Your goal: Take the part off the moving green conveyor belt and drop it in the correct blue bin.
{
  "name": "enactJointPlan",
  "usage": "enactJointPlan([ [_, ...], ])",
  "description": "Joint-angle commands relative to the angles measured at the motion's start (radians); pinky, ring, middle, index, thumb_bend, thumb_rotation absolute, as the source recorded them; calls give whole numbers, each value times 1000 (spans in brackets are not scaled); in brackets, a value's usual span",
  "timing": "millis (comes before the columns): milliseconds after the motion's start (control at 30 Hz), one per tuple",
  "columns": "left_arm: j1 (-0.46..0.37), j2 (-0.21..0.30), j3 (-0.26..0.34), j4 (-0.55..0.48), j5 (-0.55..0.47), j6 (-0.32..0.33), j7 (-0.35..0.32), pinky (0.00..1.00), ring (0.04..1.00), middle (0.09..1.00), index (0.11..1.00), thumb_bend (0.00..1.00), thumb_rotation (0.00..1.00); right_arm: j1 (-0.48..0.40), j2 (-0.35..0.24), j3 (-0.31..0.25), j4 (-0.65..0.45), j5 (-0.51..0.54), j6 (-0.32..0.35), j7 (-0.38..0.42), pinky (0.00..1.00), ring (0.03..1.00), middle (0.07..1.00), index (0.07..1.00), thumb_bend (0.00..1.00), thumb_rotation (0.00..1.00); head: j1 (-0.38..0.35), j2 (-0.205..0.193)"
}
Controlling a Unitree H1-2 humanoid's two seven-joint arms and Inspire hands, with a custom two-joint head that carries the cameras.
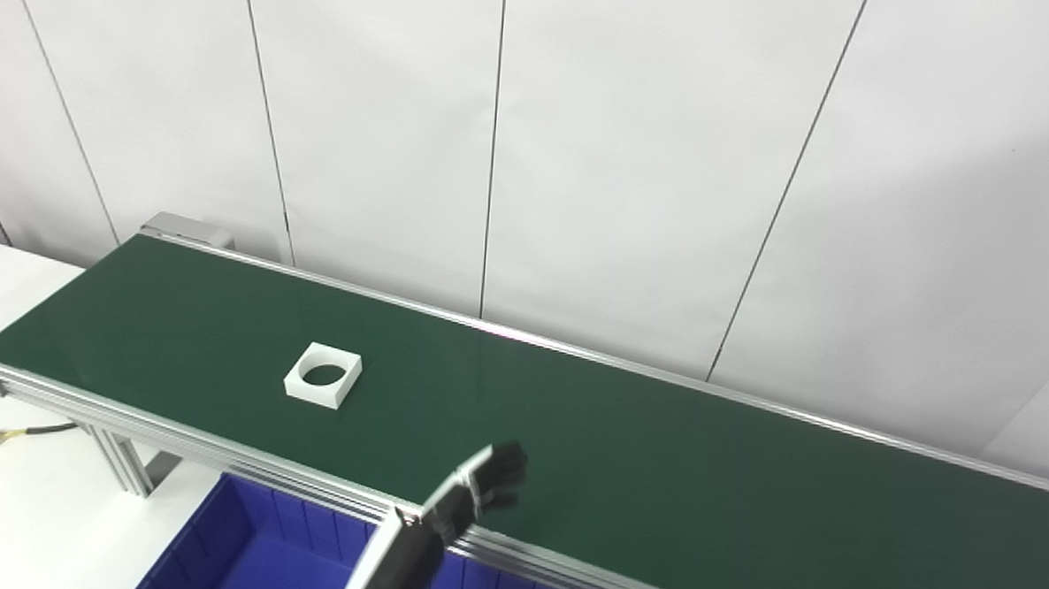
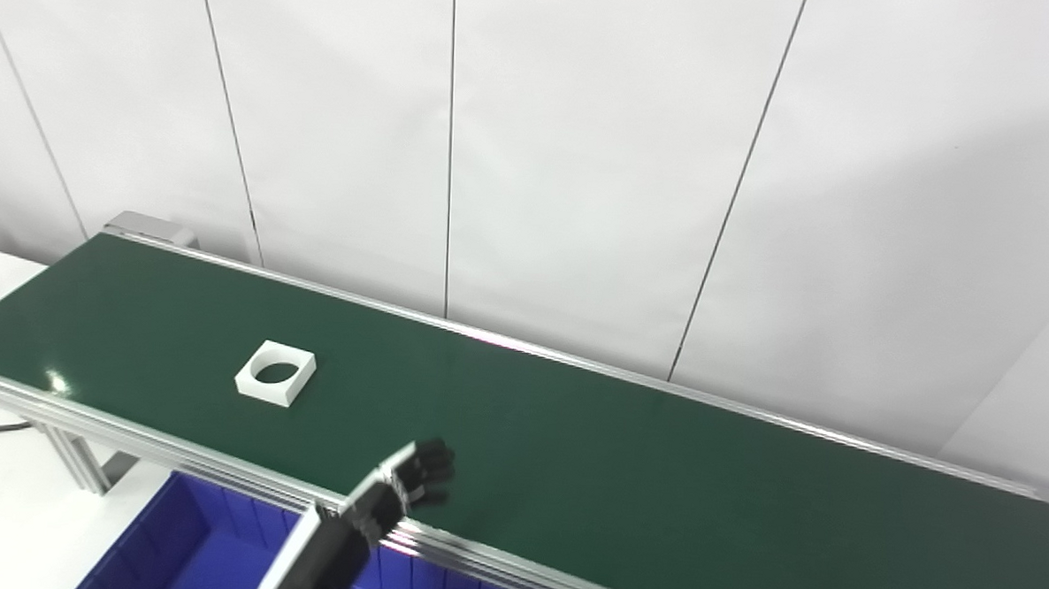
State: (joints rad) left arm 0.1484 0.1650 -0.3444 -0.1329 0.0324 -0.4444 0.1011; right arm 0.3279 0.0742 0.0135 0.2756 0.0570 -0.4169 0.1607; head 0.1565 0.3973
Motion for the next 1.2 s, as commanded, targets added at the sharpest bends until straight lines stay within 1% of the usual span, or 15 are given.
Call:
enactJointPlan([
  [0, -29, 4, 25, -29, 25, -25, -22, 844, 890, 914, 925, 829, 766, -9, 14, -3, -16, -4, -53, 13, 1000, 1000, 1000, 1000, 661, 1000, -3, 4],
  [133, -65, 3, 77, -20, 81, -25, -20, 830, 883, 918, 922, 848, 805, -13, 11, -5, -11, -13, -53, 13, 1000, 1000, 1000, 1000, 652, 1000, -28, 9],
  [267, -98, 14, 117, -12, 99, -24, -45, 863, 905, 937, 931, 883, 844, -15, 16, -4, -13, -16, -53, 8, 1000, 1000, 1000, 1000, 657, 1000, -66, 29],
  [367, -138, 26, 148, -9, 122, -16, -67, 899, 936, 957, 949, 867, 867, -13, 18, -2, -20, -20, -53, 2, 1000, 999, 1000, 1000, 685, 1000, -93, 49],
  [400, -147, 26, 156, -9, 128, -13, -75, 909, 949, 970, 963, 842, 866, -13, 19, -2, -22, -18, -53, 4, 1000, 997, 1000, 1000, 690, 1000, -93, 49],
  [433, -158, 26, 165, -15, 133, 7, -82, 914, 954, 976, 969, 830, 867, -12, 20, -3, -25, -20, -53, -1, 1000, 994, 998, 1000, 699, 996, -108, 67],
  [467, -165, 25, 173, -20, 137, 21, -89, 920, 958, 982, 976, 817, 870, -12, 21, -3, -27, -22, -53, -5, 1000, 988, 993, 1000, 715, 989, -108, 67],
  [533, -185, 22, 183, -32, 146, 60, -104, 936, 969, 990, 987, 795, 863, -13, 14, 5, -35, -45, -53, -27, 1000, 975, 981, 1000, 734, 986, -109, 91],
  [600, -207, 24, 188, -35, 146, 89, -124, 959, 979, 992, 989, 775, 819, -15, 10, 11, -40, -45, -53, -27, 1000, 978, 983, 1000, 752, 978, -106, 102],
  [700, -246, 27, 199, -11, 163, 105, -137, 969, 980, 996, 993, 764, 782, -15, 8, 13, -46, -36, -53, -21, 1000, 978, 984, 1000, 765, 963, -103, 116],
  [767, -273, 33, 208, 8, 182, 123, -144, 976, 997, 1000, 999, 786, 769, -15, 5, 18, -51, -44, -53, -27, 1000, 973, 982, 1000, 774, 949, -102, 123],
  [867, -312, 53, 221, 36, 229, 145, -151, 980, 1000, 1000, 1000, 807, 764, -15, 0, 25, -56, -50, -53, -32, 1000, 970, 983, 1000, 779, 946, -101, 146],
  [933, -341, 69, 229, 65, 249, 143, -152, 969, 1000, 1000, 1000, 799, 727, -16, 0, 28, -58, -47, -53, -33, 1000, 966, 981, 1000, 778, 937, -98, 156],
  [1067, -393, 103, 240, 133, 267, 147, -160, 983, 1000, 1000, 1000, 780, 567, -16, -9, 41, -67, -58, -53, -43, 1000, 963, 981, 1000, 776, 934, -92, 174],
  [1167, -436, 129, 246, 191, 277, 163, -171, 1000, 1000, 1000, 1000, 808, 499, -19, -11, 44, -70, -43, -53, -38, 1000, 967, 983, 1000, 769, 931, -88, 185],
])
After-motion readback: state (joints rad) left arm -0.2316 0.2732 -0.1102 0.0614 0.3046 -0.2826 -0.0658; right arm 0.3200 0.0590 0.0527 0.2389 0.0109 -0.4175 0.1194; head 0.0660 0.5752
